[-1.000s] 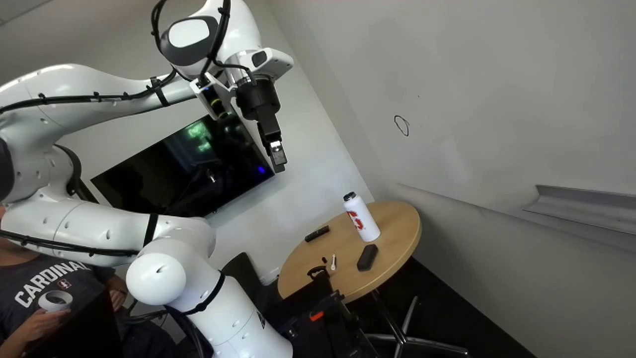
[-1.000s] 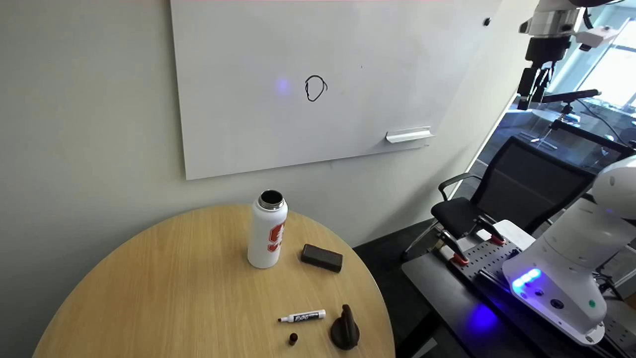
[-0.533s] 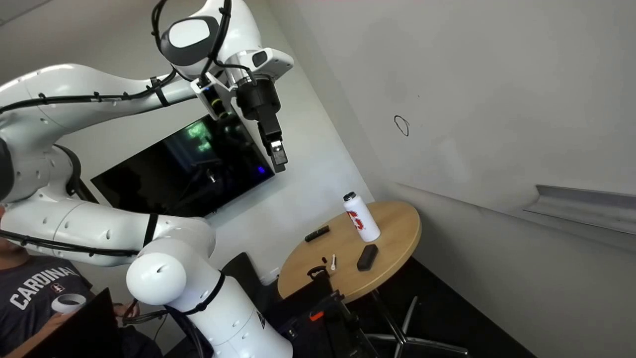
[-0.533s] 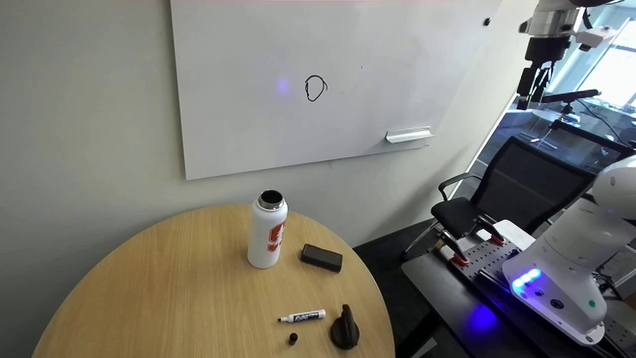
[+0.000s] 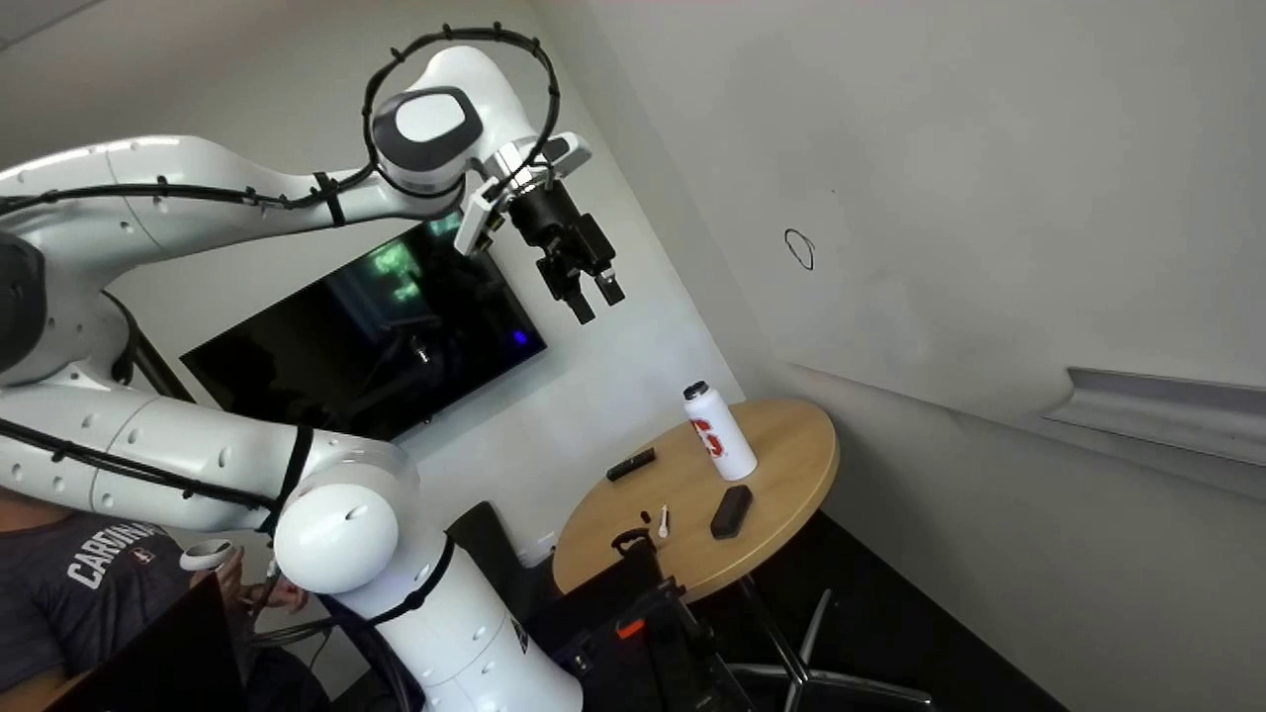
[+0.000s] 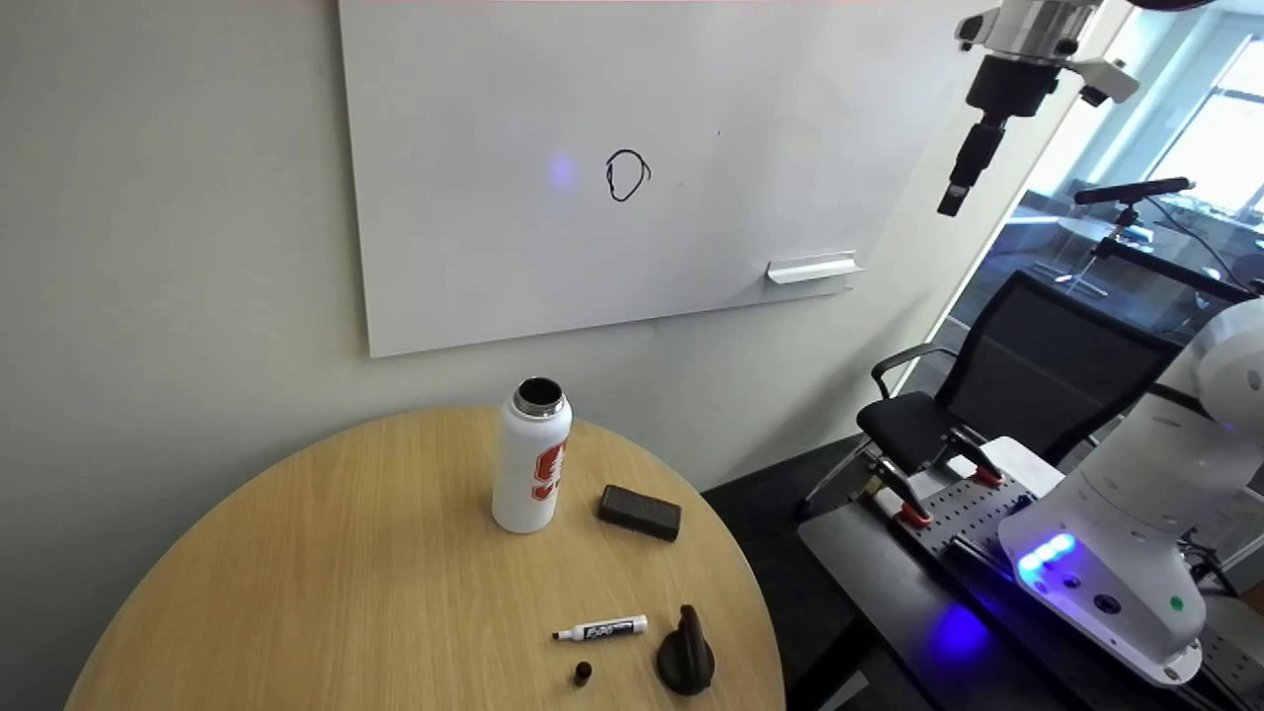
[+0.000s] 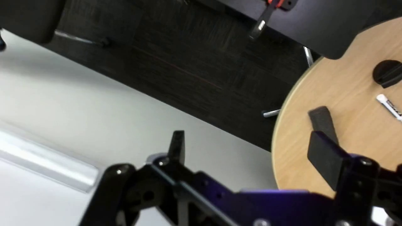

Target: Pick up the marker from the table, write with it on the white board and put it back on the table.

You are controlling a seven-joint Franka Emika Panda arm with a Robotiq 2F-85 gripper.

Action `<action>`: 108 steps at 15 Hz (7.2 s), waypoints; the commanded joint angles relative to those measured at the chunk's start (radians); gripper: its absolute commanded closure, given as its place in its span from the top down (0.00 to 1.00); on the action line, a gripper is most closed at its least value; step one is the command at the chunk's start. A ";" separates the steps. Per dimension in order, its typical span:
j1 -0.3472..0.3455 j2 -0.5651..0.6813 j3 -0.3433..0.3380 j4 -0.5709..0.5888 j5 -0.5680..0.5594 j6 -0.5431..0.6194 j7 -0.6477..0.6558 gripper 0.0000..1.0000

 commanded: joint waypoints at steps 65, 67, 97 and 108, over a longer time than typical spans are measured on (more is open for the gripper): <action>0.672 1.431 0.090 0.269 -0.214 1.375 0.073 1.00; 0.672 1.452 0.088 0.281 -0.214 1.377 0.072 1.00; 0.738 1.494 0.008 0.297 -0.201 1.388 0.098 0.05; 1.132 0.969 -0.448 -0.080 -0.252 1.152 0.443 0.05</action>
